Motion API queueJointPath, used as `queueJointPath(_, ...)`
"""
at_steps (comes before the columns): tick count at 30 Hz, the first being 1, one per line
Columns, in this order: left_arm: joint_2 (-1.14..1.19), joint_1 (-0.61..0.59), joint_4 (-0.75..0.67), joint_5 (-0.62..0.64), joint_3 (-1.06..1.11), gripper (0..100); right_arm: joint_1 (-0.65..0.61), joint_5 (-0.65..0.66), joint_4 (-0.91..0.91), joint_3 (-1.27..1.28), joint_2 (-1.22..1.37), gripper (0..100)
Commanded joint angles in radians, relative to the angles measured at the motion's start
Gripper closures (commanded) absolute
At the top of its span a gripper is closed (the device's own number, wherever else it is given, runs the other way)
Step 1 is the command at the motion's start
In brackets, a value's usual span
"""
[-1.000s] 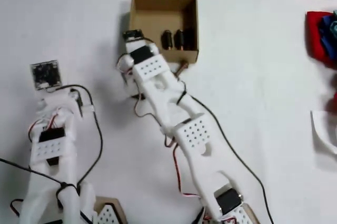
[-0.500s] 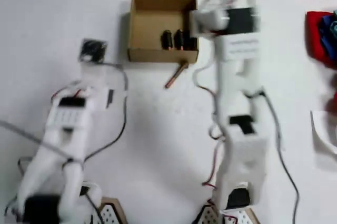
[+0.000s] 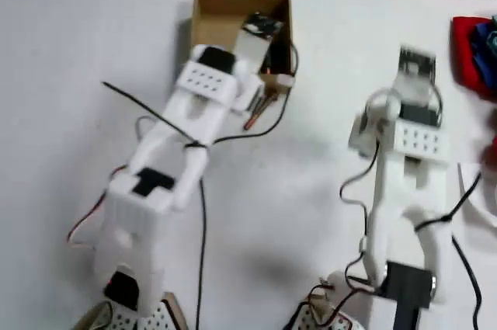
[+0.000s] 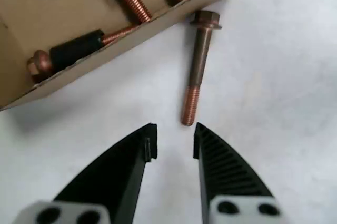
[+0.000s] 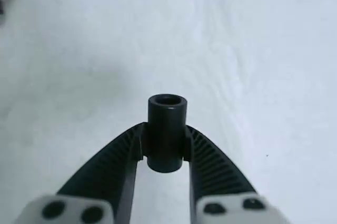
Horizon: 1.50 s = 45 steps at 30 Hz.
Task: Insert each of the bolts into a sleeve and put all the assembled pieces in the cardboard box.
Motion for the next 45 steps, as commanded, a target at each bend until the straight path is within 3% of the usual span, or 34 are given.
queueJointPath(1, 0.17, 0.046, 0.072, 0.02, -0.286, 82, 0.018, 0.003, -0.166, 0.167, -0.082, 97.8)
queueJointPath(9, 0.499, 0.04, 0.092, 0.018, -0.697, 83, 0.015, 0.003, -0.245, 0.23, -0.084, 97.8)
queueJointPath(16, 0.655, 0.04, 0.075, 0.018, -0.921, 83, 0.015, 0.0, -0.245, 0.236, -0.084, 97.8)
queueJointPath(21, 0.689, 0.04, 0.06, 0.018, -0.938, 84, 0.013, 0.0, -0.245, 0.236, -0.084, 97.8)
queueJointPath(26, 0.69, 0.04, 0.06, 0.018, -0.94, 98, 0.013, 0.0, -0.245, 0.236, -0.084, 97.8)
queueJointPath(31, 0.69, 0.048, 0.126, -0.048, -0.946, 98, 0.018, 0.0, -0.245, 0.236, -0.084, 97.8)
queueJointPath(37, 0.66, 0.049, 0.404, -0.072, -0.937, 98, 0.018, 0.0, -0.245, 0.236, -0.084, 97.8)
queueJointPath(45, 0.393, 0.1, 0.404, -0.072, -0.697, 98, 0.018, 0.0, -0.246, 0.236, -0.084, 97.8)
